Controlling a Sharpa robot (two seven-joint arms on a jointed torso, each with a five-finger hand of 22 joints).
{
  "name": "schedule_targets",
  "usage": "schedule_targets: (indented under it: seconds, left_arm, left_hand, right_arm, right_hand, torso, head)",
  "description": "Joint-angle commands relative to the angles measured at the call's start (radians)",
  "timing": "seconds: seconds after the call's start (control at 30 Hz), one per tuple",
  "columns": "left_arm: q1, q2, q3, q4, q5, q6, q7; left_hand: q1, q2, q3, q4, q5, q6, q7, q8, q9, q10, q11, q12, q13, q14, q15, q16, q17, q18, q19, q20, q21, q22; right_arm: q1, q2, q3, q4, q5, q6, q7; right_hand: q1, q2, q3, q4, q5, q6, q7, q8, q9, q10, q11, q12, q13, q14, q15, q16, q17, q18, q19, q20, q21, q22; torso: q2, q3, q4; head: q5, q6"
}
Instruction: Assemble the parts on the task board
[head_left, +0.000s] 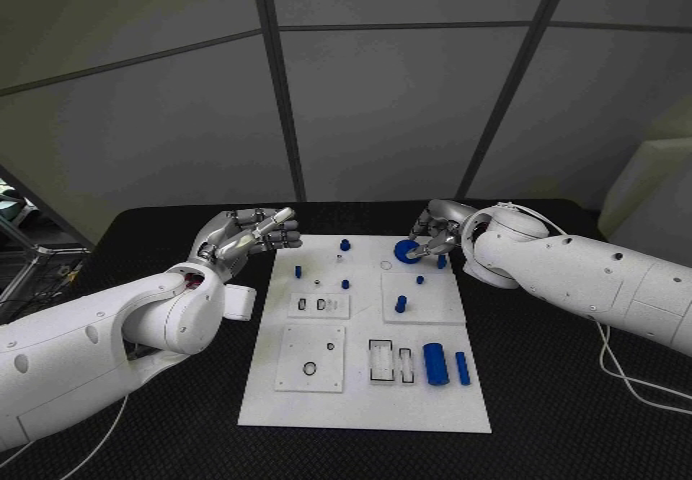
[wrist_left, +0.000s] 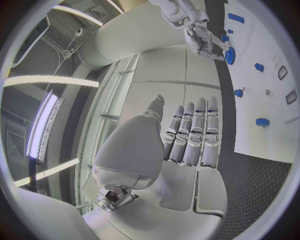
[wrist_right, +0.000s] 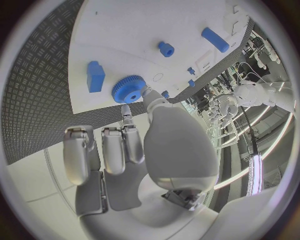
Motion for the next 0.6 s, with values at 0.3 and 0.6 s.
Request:
schedule_targets:
  seconds: [0.3,0.6]
  left_arm:
    - [0.002,0.0,0.001,0.001,-0.005,0.01,0.004]
    - [0.002,0.0,0.001,0.001,-0.005,0.01,0.009]
  left_hand:
    - [0.001,0.01,-0.002,-0.007,0.004,0.004,0.004,-0.006,0.001,0.0,0.004,-0.003,-0.001,-0.005,-0.001,-0.005,0.002,-0.013,-0.005,0.003,-0.006,-0.001]
    - [0.002,0.01,-0.002,-0.007,0.004,0.004,0.004,-0.007,0.001,0.0,0.004,-0.003,-0.001,-0.005,-0.001,-0.005,0.002,-0.013,-0.005,0.003,-0.006,-0.002]
  right_arm:
    - [0.001,0.012,0.001,-0.017,-0.028,0.037,0.008]
    - [-0.004,0.026,0.0,-0.035,-0.033,0.043,0.02]
  right_hand:
    - [0.004,0.014,0.01,-0.014,0.005,0.018,-0.003,0.003,0.003,0.048,-0.006,0.015,0.145,0.07,0.001,0.009,0.096,-0.014,0.104,0.0,0.009,0.26]
    - [0.021,0.036,0.031,-0.047,0.013,0.036,-0.005,0.001,0.006,0.052,-0.008,0.022,0.155,0.071,-0.001,0.012,0.102,-0.015,0.105,-0.002,0.01,0.263]
  torso:
    - [0.0,0.0,-0.0004]
    - [0.0,0.0006,-0.0002]
  head:
    - [0.0,-0.001]
    - [0.001,-0.001]
